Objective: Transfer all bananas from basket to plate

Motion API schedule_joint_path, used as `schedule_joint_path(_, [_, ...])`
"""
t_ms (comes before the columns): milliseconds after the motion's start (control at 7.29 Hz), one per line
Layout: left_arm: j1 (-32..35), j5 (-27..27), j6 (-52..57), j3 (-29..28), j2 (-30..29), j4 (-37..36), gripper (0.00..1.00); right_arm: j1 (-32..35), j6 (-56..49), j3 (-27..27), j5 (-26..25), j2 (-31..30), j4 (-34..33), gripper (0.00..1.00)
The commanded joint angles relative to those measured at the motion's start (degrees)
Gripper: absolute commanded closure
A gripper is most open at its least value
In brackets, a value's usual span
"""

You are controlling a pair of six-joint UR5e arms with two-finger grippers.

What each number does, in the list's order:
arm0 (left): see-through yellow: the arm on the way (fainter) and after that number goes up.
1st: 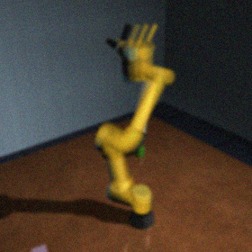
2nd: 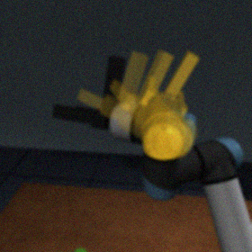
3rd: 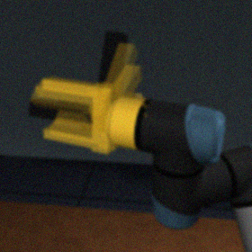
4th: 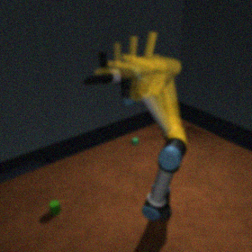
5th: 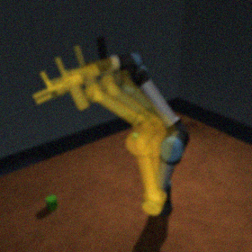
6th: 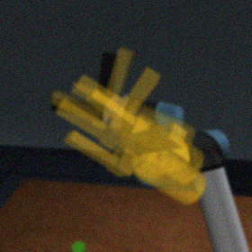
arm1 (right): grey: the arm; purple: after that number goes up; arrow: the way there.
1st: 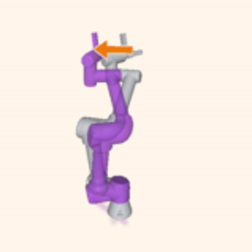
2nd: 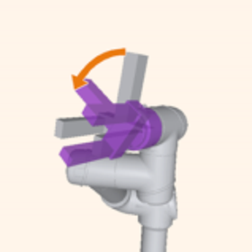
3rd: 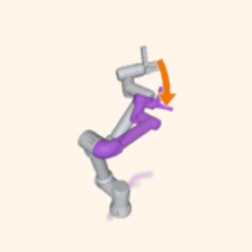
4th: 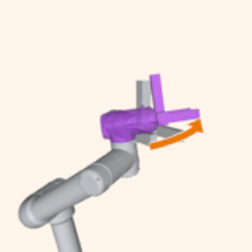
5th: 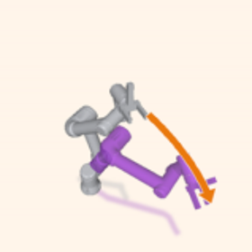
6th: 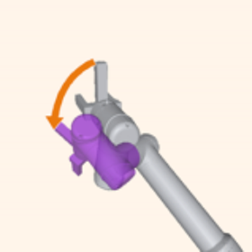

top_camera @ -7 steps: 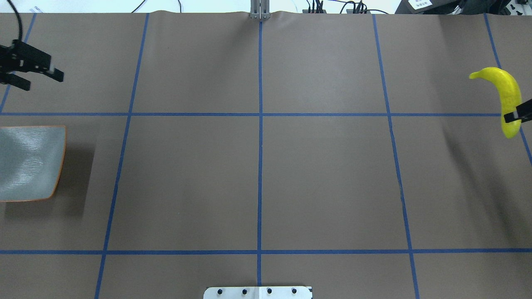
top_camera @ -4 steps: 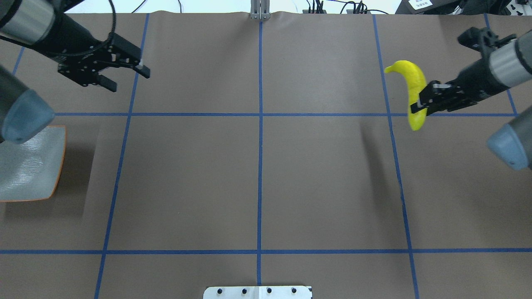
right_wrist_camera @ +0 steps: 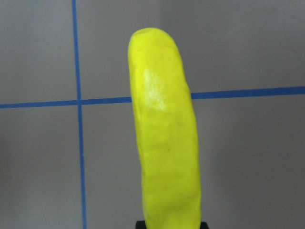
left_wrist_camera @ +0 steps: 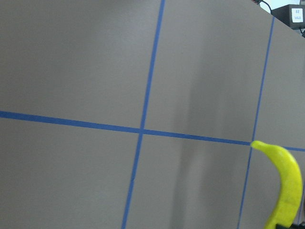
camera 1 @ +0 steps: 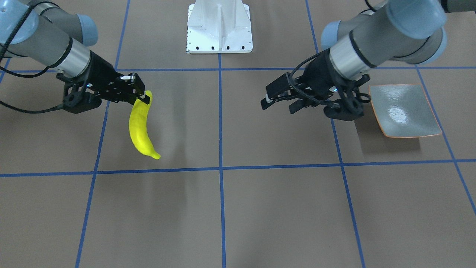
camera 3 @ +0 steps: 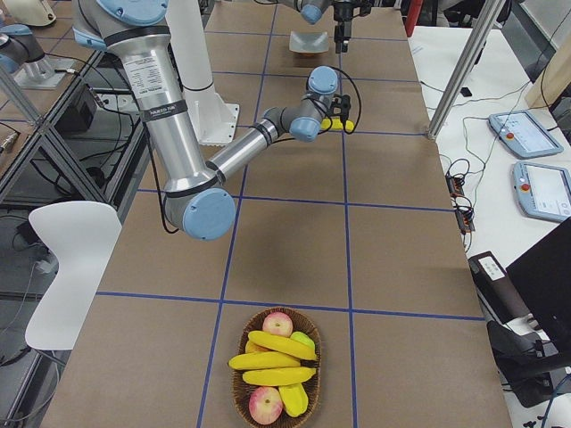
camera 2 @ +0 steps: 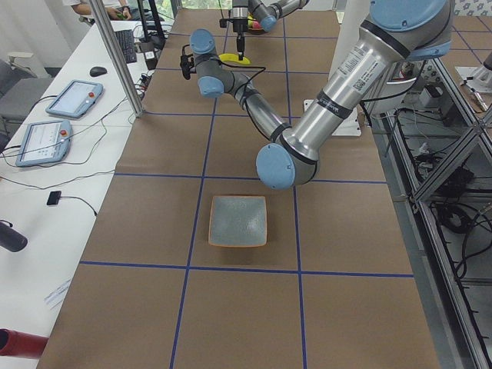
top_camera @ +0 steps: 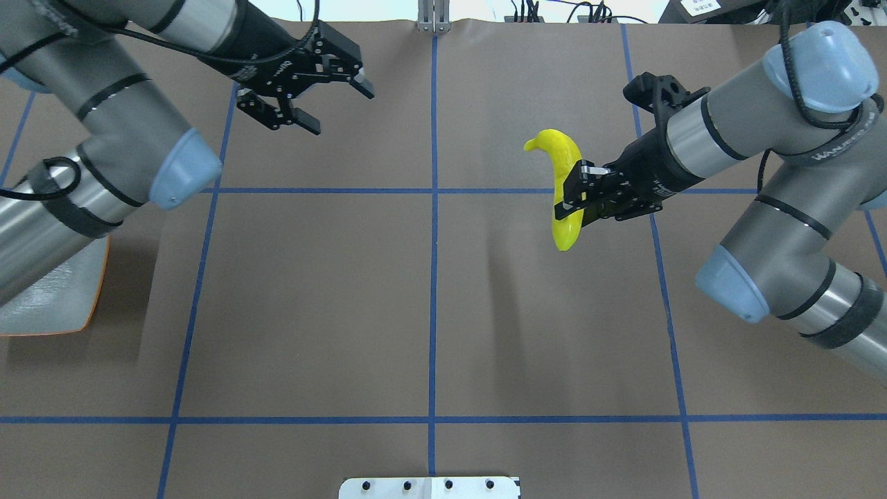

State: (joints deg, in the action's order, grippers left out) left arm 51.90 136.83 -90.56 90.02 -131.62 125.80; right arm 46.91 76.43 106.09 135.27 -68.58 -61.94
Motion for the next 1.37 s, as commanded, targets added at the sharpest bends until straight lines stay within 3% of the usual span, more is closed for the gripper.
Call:
schedule_joint_path(0, [-5.65,-8.04,-11.09,-3.35,-4.59,6.71,0.01,-3.04,5.38,0.52,-1.86,3.36,0.07,1.00])
schedule_joint_path(274, [-9.68,-16.01,-18.57,-8.34,-5.05,21.16,0.01,-3.40,6.09,0.35,-2.03,3.54,1.98,1.00])
schedule_joint_path(549, [-11.03,-17.38,-21.74,-8.46,-5.31,22.12,0.01,-3.84,7.41,0.08,-3.51,3.54,5.68,1.00])
schedule_joint_path(1235, [-14.98,-20.19,-22.21,-8.54,-5.93,21.94,0.03,-4.80,7.06,0.17,-5.45,4.16,6.66,1.00])
